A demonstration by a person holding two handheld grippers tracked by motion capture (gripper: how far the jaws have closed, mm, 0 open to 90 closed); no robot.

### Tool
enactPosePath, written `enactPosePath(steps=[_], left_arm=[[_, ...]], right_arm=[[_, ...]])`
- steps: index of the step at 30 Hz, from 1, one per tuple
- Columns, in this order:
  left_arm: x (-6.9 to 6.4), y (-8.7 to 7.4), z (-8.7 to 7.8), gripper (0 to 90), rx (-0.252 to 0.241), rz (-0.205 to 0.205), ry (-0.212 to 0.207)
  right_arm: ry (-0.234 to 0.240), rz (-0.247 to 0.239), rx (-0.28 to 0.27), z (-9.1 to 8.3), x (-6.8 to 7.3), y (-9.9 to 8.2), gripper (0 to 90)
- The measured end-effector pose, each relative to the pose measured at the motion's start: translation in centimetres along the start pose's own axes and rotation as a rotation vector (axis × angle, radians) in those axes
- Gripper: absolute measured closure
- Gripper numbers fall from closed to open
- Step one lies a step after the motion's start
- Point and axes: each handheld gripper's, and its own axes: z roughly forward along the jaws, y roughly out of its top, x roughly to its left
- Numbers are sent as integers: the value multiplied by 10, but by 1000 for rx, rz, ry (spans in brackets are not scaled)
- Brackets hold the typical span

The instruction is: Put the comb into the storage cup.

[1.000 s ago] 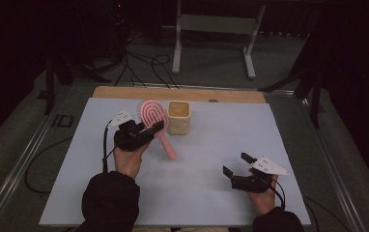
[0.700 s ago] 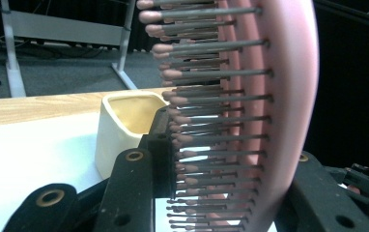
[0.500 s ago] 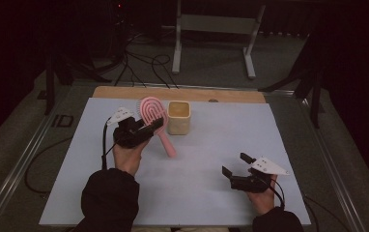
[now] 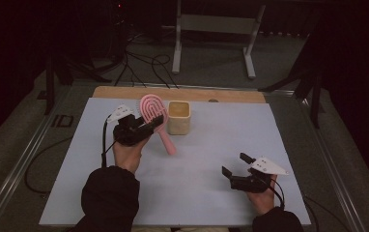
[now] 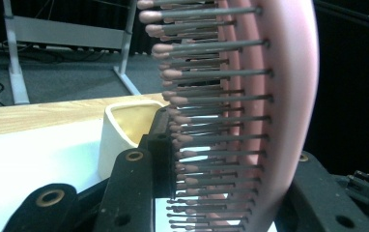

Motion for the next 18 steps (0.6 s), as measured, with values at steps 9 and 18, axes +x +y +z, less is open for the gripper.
enactPosePath(steps=[9,18], left_arm=[[2,4,0,648,-6,2,5],[3,6,0,648,-9,7,9]], right_arm=[[2,-1,0,0,0,0,88],[2,-1,1,0,1,0,88]])
